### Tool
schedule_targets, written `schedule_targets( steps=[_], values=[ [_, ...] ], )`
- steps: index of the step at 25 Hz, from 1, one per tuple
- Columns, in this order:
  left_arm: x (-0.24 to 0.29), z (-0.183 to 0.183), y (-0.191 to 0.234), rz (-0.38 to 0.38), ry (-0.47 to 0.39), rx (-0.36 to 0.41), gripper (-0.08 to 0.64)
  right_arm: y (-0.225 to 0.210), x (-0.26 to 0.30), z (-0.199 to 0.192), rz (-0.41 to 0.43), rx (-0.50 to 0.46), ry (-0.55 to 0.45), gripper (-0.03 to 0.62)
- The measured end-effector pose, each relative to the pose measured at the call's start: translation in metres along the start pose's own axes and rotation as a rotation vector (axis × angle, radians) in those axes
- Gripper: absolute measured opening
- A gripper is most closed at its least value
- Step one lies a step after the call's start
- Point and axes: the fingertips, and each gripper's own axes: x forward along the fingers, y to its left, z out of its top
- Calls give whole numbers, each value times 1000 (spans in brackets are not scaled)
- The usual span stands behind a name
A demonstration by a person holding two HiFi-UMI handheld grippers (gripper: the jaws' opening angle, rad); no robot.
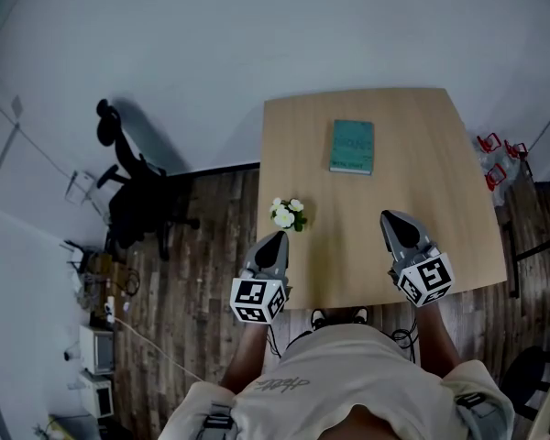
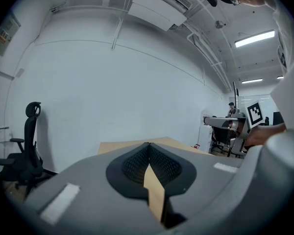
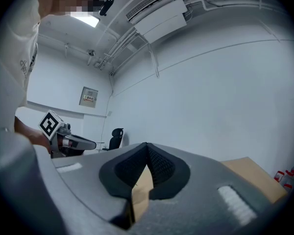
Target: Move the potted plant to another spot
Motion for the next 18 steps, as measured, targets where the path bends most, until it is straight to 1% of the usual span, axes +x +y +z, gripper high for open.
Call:
schedule_targets(
  steps=[6,12,18],
  values=[
    [4,5,0,-19,-18,3,17,-2,1,-1,-15,-12,8,2],
    [3,0,0,-33,-13,-2,17,3,-4,-5,-27,-25,25,2],
    [6,-2,1,-50,-17,-6,17,3,-4,-2,-43,-27,19,2]
  ],
)
